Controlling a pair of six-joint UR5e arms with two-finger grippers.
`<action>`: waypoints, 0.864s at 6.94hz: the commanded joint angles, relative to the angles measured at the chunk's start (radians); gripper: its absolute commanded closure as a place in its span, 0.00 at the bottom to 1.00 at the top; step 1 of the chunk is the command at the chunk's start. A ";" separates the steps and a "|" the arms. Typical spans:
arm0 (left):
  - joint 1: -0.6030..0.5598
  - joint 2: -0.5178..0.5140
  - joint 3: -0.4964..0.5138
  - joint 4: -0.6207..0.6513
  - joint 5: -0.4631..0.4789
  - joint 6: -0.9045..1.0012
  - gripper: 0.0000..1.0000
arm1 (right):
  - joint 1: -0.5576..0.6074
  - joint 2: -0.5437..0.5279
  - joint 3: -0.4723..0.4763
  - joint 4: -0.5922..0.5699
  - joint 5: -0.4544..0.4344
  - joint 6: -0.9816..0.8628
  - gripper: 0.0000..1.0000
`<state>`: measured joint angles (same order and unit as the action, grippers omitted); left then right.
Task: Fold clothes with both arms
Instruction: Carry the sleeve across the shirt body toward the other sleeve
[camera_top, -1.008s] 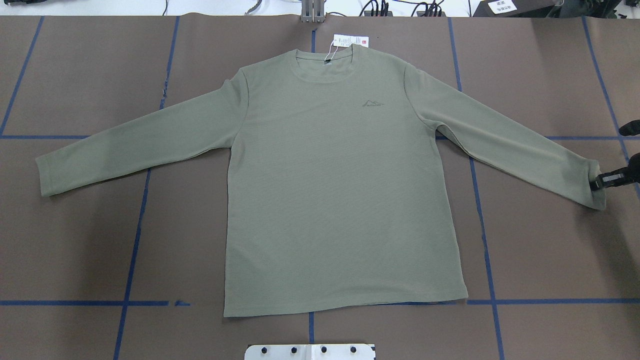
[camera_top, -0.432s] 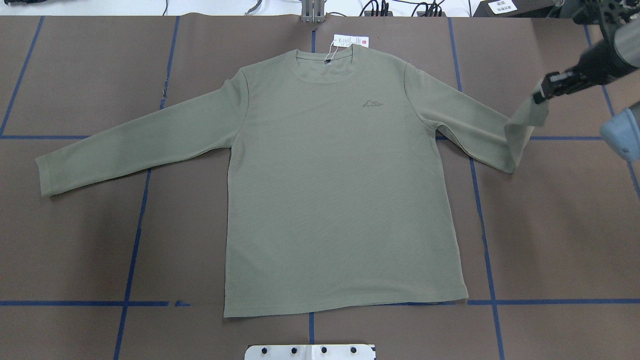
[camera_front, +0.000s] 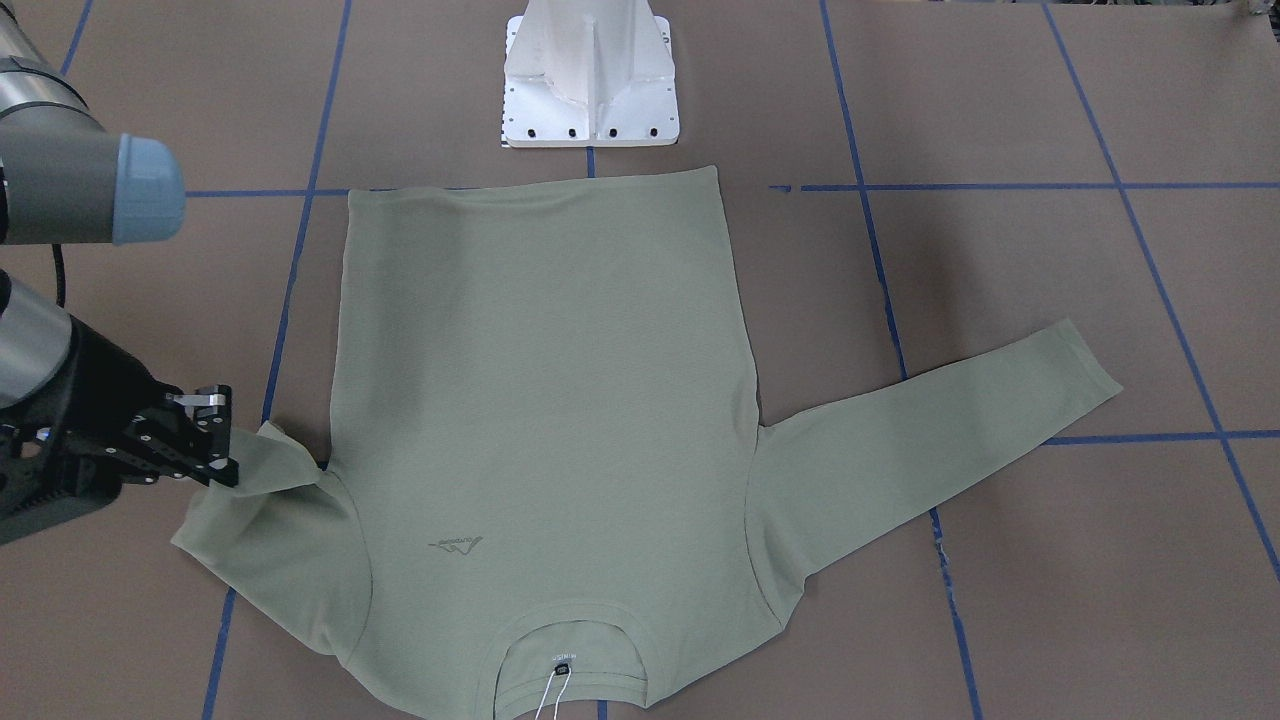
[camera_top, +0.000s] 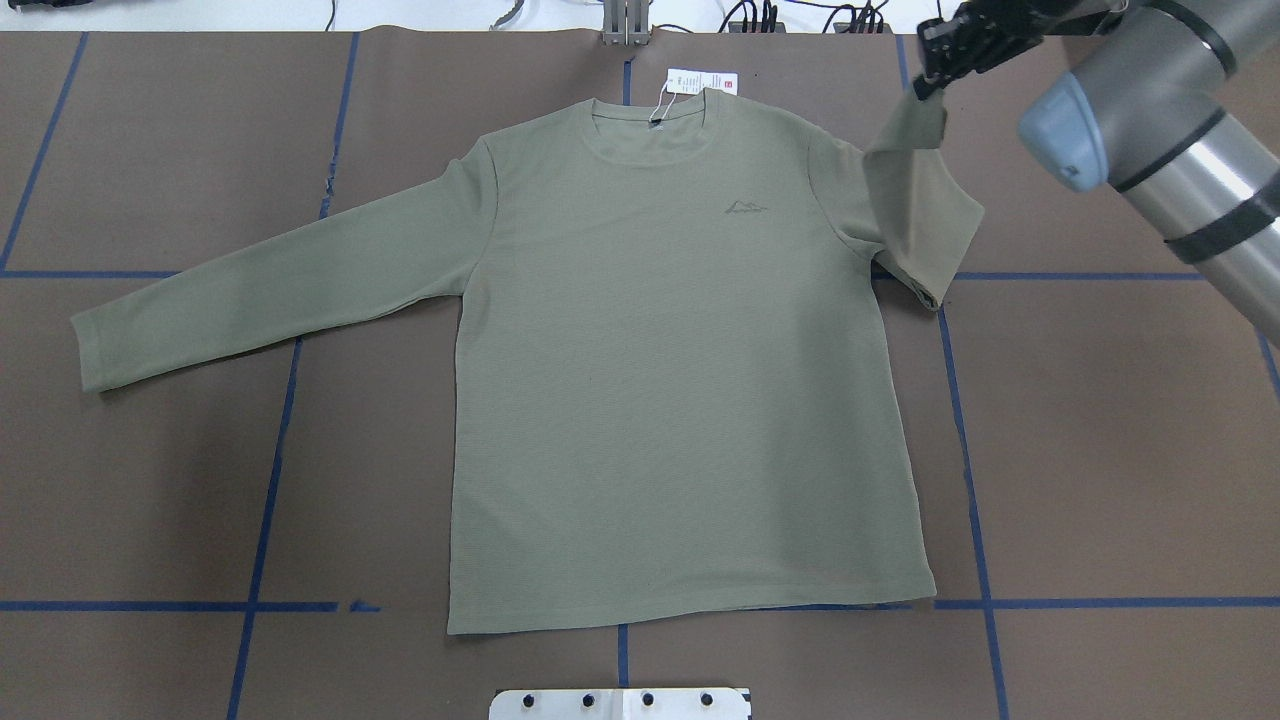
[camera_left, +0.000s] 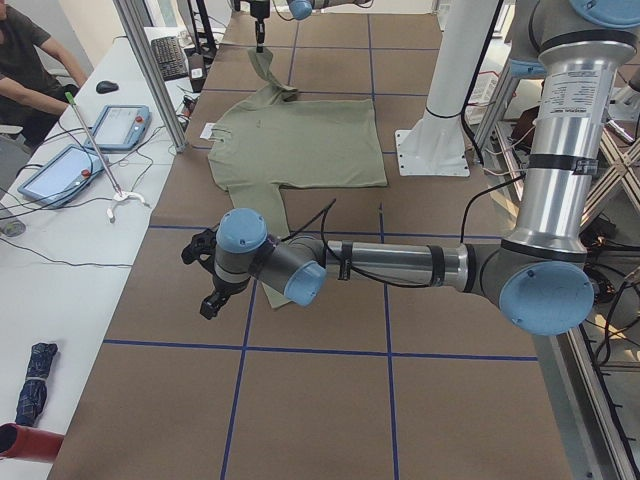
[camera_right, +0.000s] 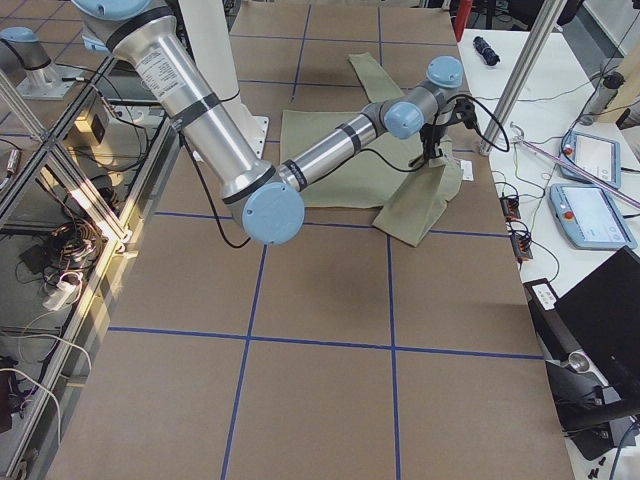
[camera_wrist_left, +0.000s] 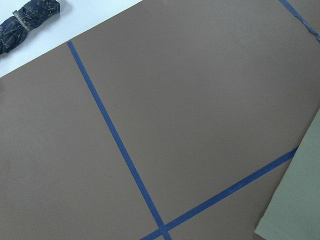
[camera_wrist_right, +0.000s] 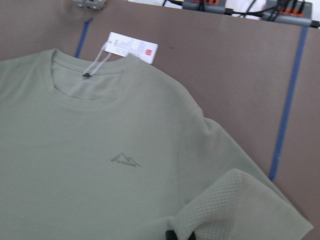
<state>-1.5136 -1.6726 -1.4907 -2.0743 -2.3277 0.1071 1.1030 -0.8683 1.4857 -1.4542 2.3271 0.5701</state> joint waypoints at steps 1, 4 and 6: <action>-0.003 0.002 0.007 0.000 0.001 -0.004 0.01 | -0.084 0.186 -0.094 -0.005 -0.008 0.110 1.00; -0.003 0.002 0.015 0.002 0.002 -0.003 0.01 | -0.349 0.336 -0.139 0.009 -0.275 0.288 1.00; -0.002 0.001 0.027 0.000 0.002 -0.004 0.01 | -0.463 0.360 -0.241 0.119 -0.440 0.349 1.00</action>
<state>-1.5169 -1.6709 -1.4698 -2.0727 -2.3256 0.1040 0.6999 -0.5298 1.3092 -1.3925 1.9679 0.8834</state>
